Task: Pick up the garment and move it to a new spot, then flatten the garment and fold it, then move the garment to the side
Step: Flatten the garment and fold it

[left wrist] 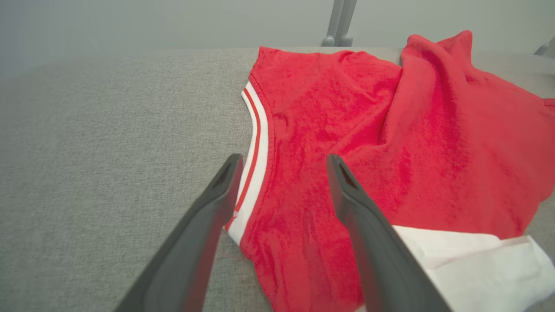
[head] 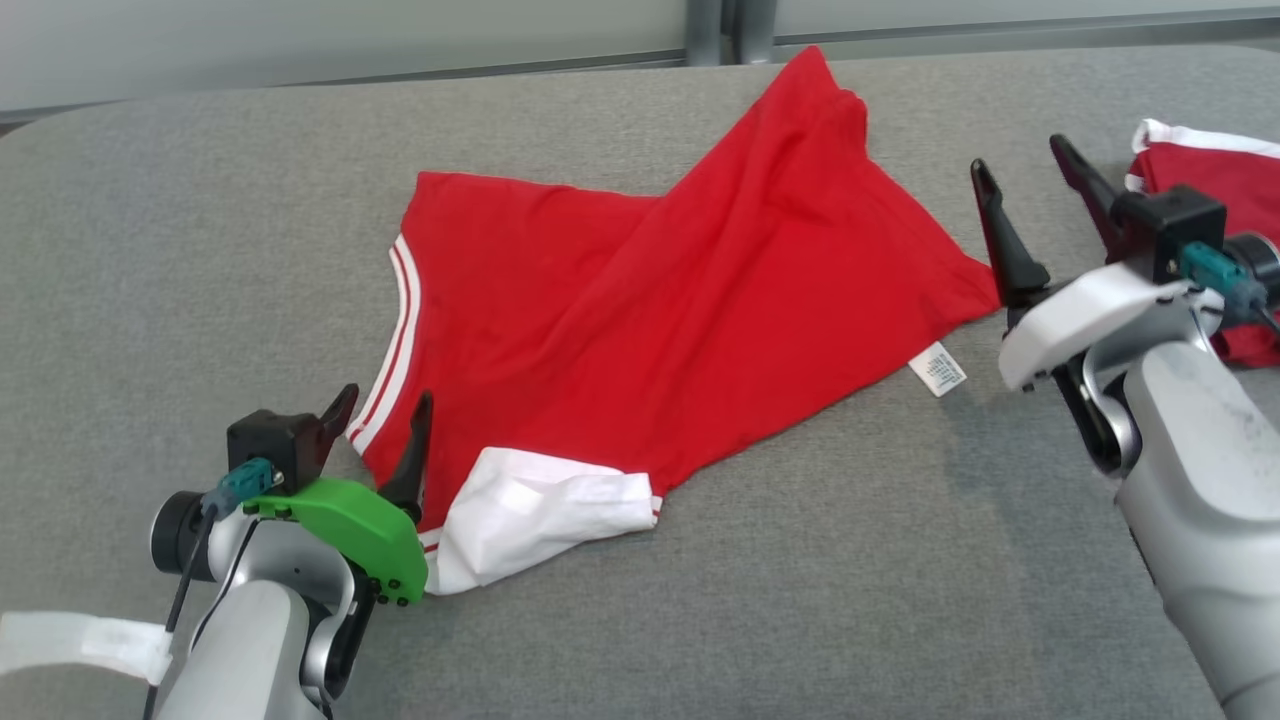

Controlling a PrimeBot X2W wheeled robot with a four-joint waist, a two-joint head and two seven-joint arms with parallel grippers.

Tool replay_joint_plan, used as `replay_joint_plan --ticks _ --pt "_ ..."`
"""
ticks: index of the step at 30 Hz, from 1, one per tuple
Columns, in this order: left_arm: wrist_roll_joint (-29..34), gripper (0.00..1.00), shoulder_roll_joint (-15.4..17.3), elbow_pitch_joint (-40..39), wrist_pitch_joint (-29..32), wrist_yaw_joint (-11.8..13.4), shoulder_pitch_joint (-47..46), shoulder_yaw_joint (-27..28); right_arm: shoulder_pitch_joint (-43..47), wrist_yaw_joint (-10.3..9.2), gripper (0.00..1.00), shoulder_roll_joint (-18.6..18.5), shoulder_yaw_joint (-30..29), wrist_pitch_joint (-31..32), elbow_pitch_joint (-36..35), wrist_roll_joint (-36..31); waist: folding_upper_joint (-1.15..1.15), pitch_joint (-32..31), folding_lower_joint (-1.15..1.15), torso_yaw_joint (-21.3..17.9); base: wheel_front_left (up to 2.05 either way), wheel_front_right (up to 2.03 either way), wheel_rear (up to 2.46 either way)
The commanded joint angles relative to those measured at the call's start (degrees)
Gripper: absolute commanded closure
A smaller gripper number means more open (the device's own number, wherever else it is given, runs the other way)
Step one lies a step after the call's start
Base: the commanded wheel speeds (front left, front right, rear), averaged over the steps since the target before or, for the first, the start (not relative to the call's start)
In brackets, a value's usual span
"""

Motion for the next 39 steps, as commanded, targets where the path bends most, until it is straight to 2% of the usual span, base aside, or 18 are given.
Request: replay_joint_plan --ticks 1,6,19,20,21,22,23,29,34,39 --pt "0.0 0.00 0.8 1.1 0.8 -0.5 -1.5 -0.4 2.3 -0.08 0.00 -0.3 -0.1 -0.1 -2.4 0.6 0.31 -0.8 0.00 -1.7 0.00 0.00 0.00" --pt "-1.1 0.00 1.5 5.5 4.0 -1.7 -4.3 -1.9 8.6 -0.07 0.00 -0.6 -1.7 2.2 -12.2 0.8 0.31 -0.5 0.00 -3.6 0.00 0.00 0.00" --pt "-2.1 0.00 3.3 15.9 8.6 -2.6 -9.3 -4.0 16.0 -0.07 0.00 1.3 -5.3 8.2 -27.6 -2.9 0.31 0.9 0.00 -6.5 0.00 0.00 0.00" --pt "-1.9 0.09 3.3 16.8 9.0 -2.6 -9.5 -4.2 16.3 -0.07 0.00 1.5 -5.4 8.4 -28.2 -3.1 0.31 1.0 0.00 -6.6 0.00 0.00 0.00" --pt "-1.9 0.43 3.3 17.5 9.3 -2.6 -9.7 -4.3 16.4 -0.08 0.00 1.6 -5.5 8.7 -28.8 -3.2 0.31 1.1 0.00 -6.7 0.00 0.00 0.00" --pt "-2.0 0.66 3.3 18.2 9.4 -2.6 -9.9 -4.5 16.5 -0.07 0.00 1.7 -5.5 8.9 -29.4 -3.4 0.31 1.1 0.00 -6.8 0.00 0.00 0.00" --pt "-2.2 0.98 3.2 18.8 9.2 -2.7 -10.1 -4.5 16.6 -0.08 0.00 1.8 -5.6 9.1 -30.0 -3.6 0.31 1.2 0.00 -6.9 0.00 0.00 0.00" --pt "-1.2 1.00 3.7 20.0 6.1 -2.5 -12.2 -4.8 17.4 -0.07 0.00 2.1 -6.2 9.5 -31.8 -4.2 0.31 1.2 0.00 -6.8 0.00 0.00 0.00" --pt "1.0 1.00 4.5 18.5 0.1 -0.6 -15.0 -4.7 17.5 -0.07 0.00 2.3 -6.9 9.0 -32.7 -4.7 0.31 1.4 0.00 -6.4 0.00 0.00 0.00" --pt "2.4 1.00 3.7 16.0 -5.6 1.2 -17.1 -4.8 17.8 -0.07 0.00 3.2 -7.9 8.4 -32.9 -5.2 0.31 1.3 0.00 -6.1 0.00 0.00 0.00"
